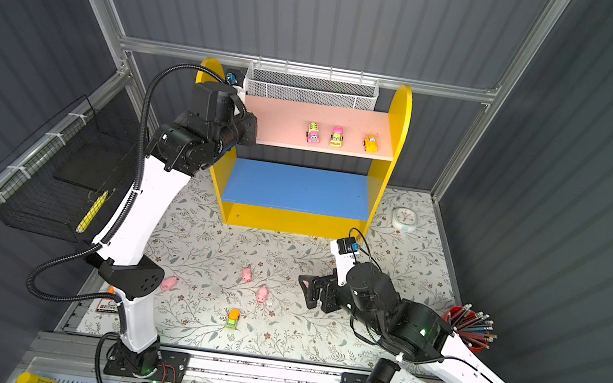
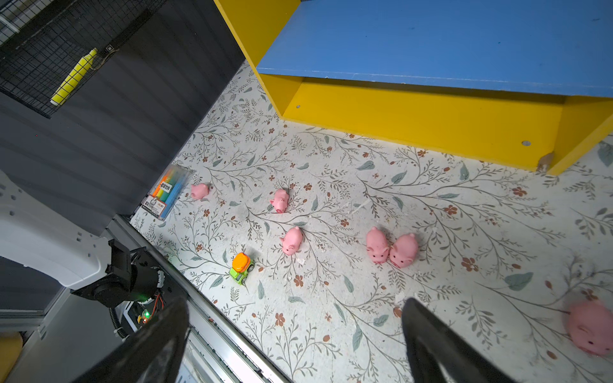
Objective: Place and organize the plastic toys onto the shelf
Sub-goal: 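Lift the orange-green car with the left gripper up to the pink shelf, then lower the car onto the pink shelf and open the left gripper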
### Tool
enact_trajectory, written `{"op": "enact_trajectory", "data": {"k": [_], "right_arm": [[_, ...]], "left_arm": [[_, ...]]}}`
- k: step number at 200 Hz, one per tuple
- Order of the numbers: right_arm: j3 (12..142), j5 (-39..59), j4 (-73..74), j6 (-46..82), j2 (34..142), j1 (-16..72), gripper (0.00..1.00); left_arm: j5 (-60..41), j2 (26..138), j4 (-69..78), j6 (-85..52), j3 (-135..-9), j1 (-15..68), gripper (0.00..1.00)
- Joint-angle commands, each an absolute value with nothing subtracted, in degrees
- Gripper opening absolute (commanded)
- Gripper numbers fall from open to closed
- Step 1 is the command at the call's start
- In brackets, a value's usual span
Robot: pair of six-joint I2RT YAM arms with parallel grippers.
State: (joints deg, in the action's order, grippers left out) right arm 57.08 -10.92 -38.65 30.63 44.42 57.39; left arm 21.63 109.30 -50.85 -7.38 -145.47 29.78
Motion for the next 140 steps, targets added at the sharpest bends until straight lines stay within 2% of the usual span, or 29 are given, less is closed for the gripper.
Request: {"op": "enact_trajectory", "data": {"k": [1,71,140], "right_arm": [[58.12,-11.27,-39.55,30.75,44.43,57.57,0.99],[56.35,-11.15,-37.81,31.91,45.83,57.56,0.99],[54.12,-11.39,-36.50,32.61,45.79,57.50,0.99]], "left_arm": [[15.96,109.49,-51.50,-8.91,-147.25,27.53,0.27],[9.21,111.26,-51.44,-12.12,-148.89,23.38,0.27],[9.66,112.99,-52.45,-12.07,-148.54,23.20,0.27]]}}
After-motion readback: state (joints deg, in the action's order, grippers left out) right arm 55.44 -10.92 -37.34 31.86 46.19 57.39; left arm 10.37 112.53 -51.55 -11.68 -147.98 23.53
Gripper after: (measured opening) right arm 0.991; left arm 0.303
